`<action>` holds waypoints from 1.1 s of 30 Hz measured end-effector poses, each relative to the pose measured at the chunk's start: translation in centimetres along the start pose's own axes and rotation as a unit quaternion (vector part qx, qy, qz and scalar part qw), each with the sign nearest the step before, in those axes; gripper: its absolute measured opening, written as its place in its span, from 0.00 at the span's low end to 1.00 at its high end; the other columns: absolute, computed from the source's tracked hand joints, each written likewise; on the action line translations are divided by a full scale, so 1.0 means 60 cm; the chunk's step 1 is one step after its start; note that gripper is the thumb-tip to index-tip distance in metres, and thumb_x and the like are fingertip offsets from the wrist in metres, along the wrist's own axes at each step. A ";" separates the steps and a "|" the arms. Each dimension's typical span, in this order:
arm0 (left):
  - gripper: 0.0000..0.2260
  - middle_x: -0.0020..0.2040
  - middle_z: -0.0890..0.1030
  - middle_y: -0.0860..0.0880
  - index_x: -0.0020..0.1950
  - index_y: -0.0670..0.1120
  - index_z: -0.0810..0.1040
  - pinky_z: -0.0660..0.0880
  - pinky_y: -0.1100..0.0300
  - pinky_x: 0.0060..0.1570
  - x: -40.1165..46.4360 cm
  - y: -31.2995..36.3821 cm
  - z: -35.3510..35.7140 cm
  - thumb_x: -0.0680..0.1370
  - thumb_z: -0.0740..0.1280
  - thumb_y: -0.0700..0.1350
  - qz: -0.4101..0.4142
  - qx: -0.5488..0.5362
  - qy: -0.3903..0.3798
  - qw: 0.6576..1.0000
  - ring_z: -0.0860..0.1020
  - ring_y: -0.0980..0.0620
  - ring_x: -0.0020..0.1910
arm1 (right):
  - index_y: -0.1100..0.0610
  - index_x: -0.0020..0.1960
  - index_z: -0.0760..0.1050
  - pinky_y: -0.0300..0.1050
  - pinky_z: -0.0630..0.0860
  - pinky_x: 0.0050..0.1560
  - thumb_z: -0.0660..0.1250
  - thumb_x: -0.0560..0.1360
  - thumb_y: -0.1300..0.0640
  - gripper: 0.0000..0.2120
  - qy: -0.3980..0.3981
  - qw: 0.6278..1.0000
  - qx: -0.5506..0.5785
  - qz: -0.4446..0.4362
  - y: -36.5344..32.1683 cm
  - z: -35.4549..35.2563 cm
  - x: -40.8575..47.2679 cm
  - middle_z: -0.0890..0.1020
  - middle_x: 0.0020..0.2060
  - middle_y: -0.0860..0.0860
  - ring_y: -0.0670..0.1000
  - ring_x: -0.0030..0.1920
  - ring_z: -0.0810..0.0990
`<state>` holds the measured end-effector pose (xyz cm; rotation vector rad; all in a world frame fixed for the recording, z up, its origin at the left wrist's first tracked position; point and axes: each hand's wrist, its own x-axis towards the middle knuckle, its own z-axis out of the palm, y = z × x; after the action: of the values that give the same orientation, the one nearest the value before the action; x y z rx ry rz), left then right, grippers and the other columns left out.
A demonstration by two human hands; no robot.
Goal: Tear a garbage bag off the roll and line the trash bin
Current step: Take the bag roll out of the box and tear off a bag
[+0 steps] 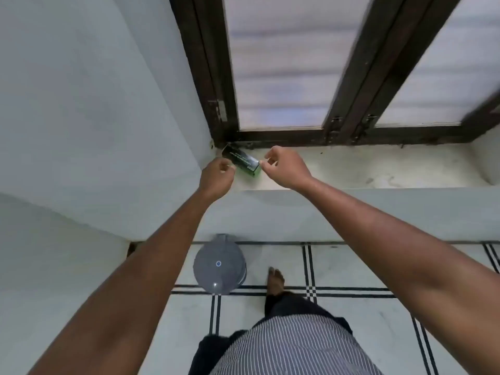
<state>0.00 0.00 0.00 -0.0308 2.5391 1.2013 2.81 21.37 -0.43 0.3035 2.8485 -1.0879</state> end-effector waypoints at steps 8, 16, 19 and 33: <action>0.06 0.51 0.84 0.46 0.46 0.53 0.78 0.83 0.43 0.61 0.099 -0.018 0.036 0.81 0.66 0.52 -0.141 -0.082 -0.008 0.987 0.85 0.41 0.56 | 0.55 0.70 0.77 0.57 0.79 0.63 0.75 0.79 0.36 0.29 -0.079 0.984 -0.162 -0.013 0.000 0.075 0.108 0.80 0.66 0.56 0.60 0.68 0.78; 0.32 0.64 0.79 0.54 0.79 0.49 0.69 0.84 0.46 0.61 0.108 0.013 0.009 0.78 0.79 0.44 -0.058 -0.167 -0.042 0.983 0.82 0.49 0.62 | 0.57 0.72 0.76 0.47 0.74 0.60 0.74 0.83 0.57 0.19 -0.092 0.995 0.027 -0.006 0.041 0.079 0.112 0.81 0.62 0.53 0.55 0.61 0.80; 0.33 0.67 0.81 0.52 0.78 0.50 0.73 0.82 0.49 0.64 0.101 0.019 -0.002 0.75 0.81 0.43 0.049 -0.065 -0.059 0.995 0.81 0.50 0.65 | 0.57 0.76 0.73 0.51 0.77 0.66 0.74 0.83 0.60 0.24 -0.122 0.990 0.071 -0.004 0.057 0.067 0.102 0.81 0.71 0.56 0.58 0.70 0.81; 0.22 0.57 0.87 0.49 0.65 0.49 0.83 0.85 0.45 0.54 0.089 0.078 -0.016 0.85 0.63 0.63 0.082 0.082 -0.068 0.991 0.88 0.53 0.45 | 0.51 0.79 0.73 0.57 0.83 0.66 0.77 0.80 0.61 0.29 -0.088 0.992 0.076 -0.045 0.047 0.054 0.085 0.84 0.70 0.51 0.54 0.64 0.84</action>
<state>-6.04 2.93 2.42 0.2937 2.5482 1.0092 -1.58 22.05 -5.39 0.0828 2.6536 -1.2836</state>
